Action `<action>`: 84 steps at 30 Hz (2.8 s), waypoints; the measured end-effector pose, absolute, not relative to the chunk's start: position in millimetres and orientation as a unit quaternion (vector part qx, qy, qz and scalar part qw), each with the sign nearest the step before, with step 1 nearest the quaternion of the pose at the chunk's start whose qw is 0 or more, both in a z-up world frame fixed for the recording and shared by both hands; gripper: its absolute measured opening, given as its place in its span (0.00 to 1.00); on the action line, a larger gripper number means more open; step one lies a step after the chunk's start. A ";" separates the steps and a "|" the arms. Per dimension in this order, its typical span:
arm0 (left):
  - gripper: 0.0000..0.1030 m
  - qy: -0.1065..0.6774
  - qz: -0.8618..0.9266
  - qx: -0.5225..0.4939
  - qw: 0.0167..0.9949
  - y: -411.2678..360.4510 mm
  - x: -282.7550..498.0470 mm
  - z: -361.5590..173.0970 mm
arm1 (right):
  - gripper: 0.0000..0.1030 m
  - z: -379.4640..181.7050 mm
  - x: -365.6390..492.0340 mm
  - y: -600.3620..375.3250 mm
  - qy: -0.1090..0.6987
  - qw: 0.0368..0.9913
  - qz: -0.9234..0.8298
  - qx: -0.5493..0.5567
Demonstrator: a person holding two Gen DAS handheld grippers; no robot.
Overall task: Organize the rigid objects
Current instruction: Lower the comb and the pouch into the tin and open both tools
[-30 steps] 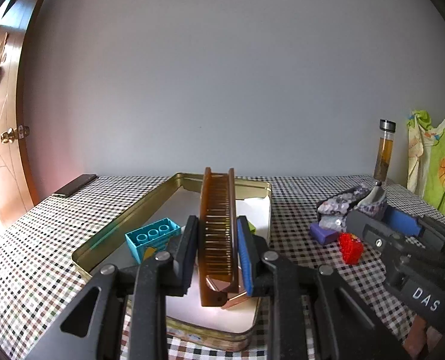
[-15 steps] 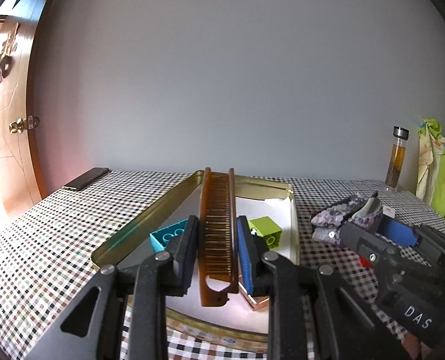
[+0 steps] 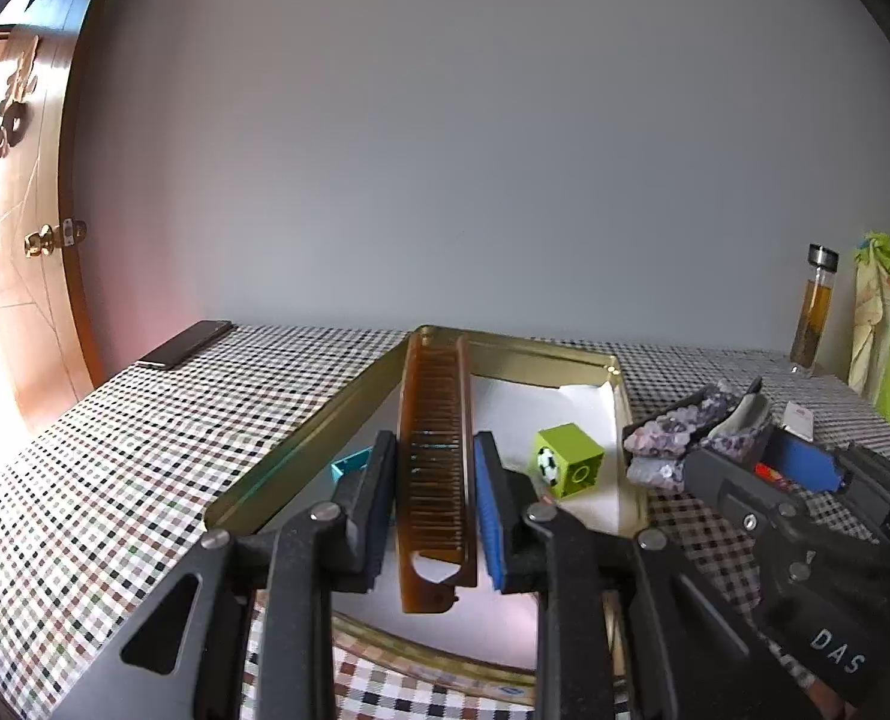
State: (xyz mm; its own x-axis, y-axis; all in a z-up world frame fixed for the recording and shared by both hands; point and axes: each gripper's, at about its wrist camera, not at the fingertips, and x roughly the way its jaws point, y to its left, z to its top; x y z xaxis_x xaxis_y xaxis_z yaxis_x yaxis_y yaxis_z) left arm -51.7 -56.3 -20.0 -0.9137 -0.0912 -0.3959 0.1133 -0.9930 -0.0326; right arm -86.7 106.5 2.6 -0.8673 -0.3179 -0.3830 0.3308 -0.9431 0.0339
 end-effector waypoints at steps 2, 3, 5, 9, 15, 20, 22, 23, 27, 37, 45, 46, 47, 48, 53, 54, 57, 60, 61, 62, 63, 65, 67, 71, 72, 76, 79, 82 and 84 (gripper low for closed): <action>0.23 0.028 -0.976 0.208 0.053 -57.9 -54.2 -20.5 | 0.48 2.7 -87.8 104.0 0.018 0.169 -0.965 0.198; 0.23 0.029 -0.976 0.210 0.054 -58.9 -55.0 -20.9 | 0.48 2.3 -88.9 103.1 0.018 0.170 -0.965 0.200; 0.23 0.029 -0.975 0.214 0.056 -60.3 -56.7 -21.6 | 0.48 2.3 -90.4 100.6 0.019 0.171 -0.964 0.202; 0.23 0.027 -0.974 0.218 0.058 -62.9 -60.3 -21.3 | 0.48 2.2 -92.5 97.4 0.019 0.171 -0.964 0.204; 0.23 0.022 -0.973 0.220 0.066 -69.1 -60.4 -21.2 | 0.48 1.9 -93.4 93.9 0.022 0.170 -0.964 0.204; 0.23 0.015 -0.971 0.228 0.075 -71.1 -65.0 -21.4 | 0.48 1.5 -96.2 89.4 0.025 0.172 -0.963 0.205; 0.23 0.010 -0.970 0.231 0.079 -71.3 -67.4 -21.8 | 0.48 1.2 -97.8 87.0 0.028 0.174 -0.963 0.206; 0.23 0.006 -0.969 0.234 0.081 -71.5 -69.2 -22.1 | 0.48 1.2 -98.3 85.9 0.030 0.174 -0.962 0.207; 0.23 -0.001 -0.966 0.246 0.083 -73.4 -76.0 -23.0 | 0.48 3.9 -102.7 81.7 0.033 0.177 -0.961 0.210; 0.23 -0.015 -0.957 0.277 0.079 -73.7 -89.3 -19.3 | 0.48 20.2 -131.6 71.0 0.027 0.190 -0.954 0.230; 0.23 -0.025 -0.947 0.311 0.074 -72.8 -101.9 -21.0 | 0.48 17.3 -151.3 66.6 0.015 0.195 -0.947 0.256; 0.23 -0.026 -0.946 0.314 0.074 -72.8 -103.0 -21.4 | 0.48 16.4 -153.7 66.6 0.013 0.195 -0.946 0.259; 0.23 -0.028 -0.945 0.317 0.074 -72.4 -104.5 -21.9 | 0.48 15.0 -154.5 67.1 0.012 0.196 -0.945 0.261; 0.23 -0.030 -0.944 0.320 0.075 -72.3 -106.0 -22.5 | 0.48 14.0 -156.2 67.4 0.011 0.196 -0.944 0.264; 0.23 -0.037 -0.937 0.341 0.066 -70.2 -113.9 -26.9 | 0.48 8.4 -163.5 67.9 0.005 0.196 -0.940 0.279; 0.23 -0.039 -0.937 0.341 0.066 -69.4 -114.9 -27.5 | 0.48 7.7 -165.1 67.5 0.004 0.197 -0.939 0.282; 0.23 -0.045 -0.936 0.343 0.065 -67.8 -117.9 -27.6 | 0.48 6.0 -168.5 65.0 0.002 0.201 -0.936 0.289; 0.23 -0.055 -0.935 0.343 0.069 -66.4 -121.5 -27.9 | 0.48 5.1 -171.0 61.3 0.003 0.202 -0.935 0.292; 0.23 -0.057 -0.935 0.344 0.069 -66.4 -123.4 -27.5 | 0.48 4.6 -171.7 60.4 0.004 0.203 -0.935 0.292; 0.23 -0.059 -0.934 0.346 0.070 -66.0 -125.1 -26.8 | 0.48 4.7 -171.9 59.4 0.005 0.203 -0.935 0.292; 0.23 -0.061 -0.933 0.347 0.071 -65.6 -126.7 -26.4 | 0.48 4.6 -171.6 58.5 0.007 0.202 -0.935 0.291; 0.23 -0.066 -0.932 0.348 0.072 -65.3 -130.1 -26.7 | 0.49 4.0 -173.4 56.9 0.007 0.202 -0.934 0.293; 0.23 -0.074 -0.932 0.348 0.074 -63.4 -131.2 -27.6 | 0.49 3.3 -175.3 56.1 0.007 0.203 -0.933 0.295; 0.38 -0.080 -0.933 0.340 0.086 -62.6 -129.1 -28.4 | 0.50 -0.2 -176.1 57.1 0.005 0.210 -0.930 0.303; 0.44 -0.081 -0.934 0.338 0.089 -62.7 -127.4 -28.2 | 0.50 0.3 -175.6 59.1 0.000 0.212 -0.930 0.300; 0.64 -0.076 -0.935 0.333 0.101 -64.0 -122.4 -28.6 | 0.52 4.4 -171.3 65.1 -0.009 0.219 -0.932 0.290; 0.87 -0.069 -0.937 0.324 0.107 -65.0 -116.9 -26.0 | 0.71 5.9 -167.1 69.1 -0.013 0.217 -0.935 0.282; 0.95 -0.068 -0.940 0.314 0.110 -63.0 -109.9 -22.6 | 0.71 6.4 -162.3 75.3 -0.015 0.215 -0.936 0.277; 0.97 -0.067 -0.942 0.309 0.112 -61.4 -106.6 -20.7 | 0.71 6.9 -159.7 81.0 -0.022 0.215 -0.937 0.274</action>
State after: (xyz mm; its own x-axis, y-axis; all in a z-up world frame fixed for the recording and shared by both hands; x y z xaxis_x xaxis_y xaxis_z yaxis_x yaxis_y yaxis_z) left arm -106.6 -61.4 -20.7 -0.7835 -0.2528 -0.5676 0.1701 -0.9659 0.1953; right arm -159.7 81.0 6.9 -0.7578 -0.4147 -0.5037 0.3902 -0.9068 0.1596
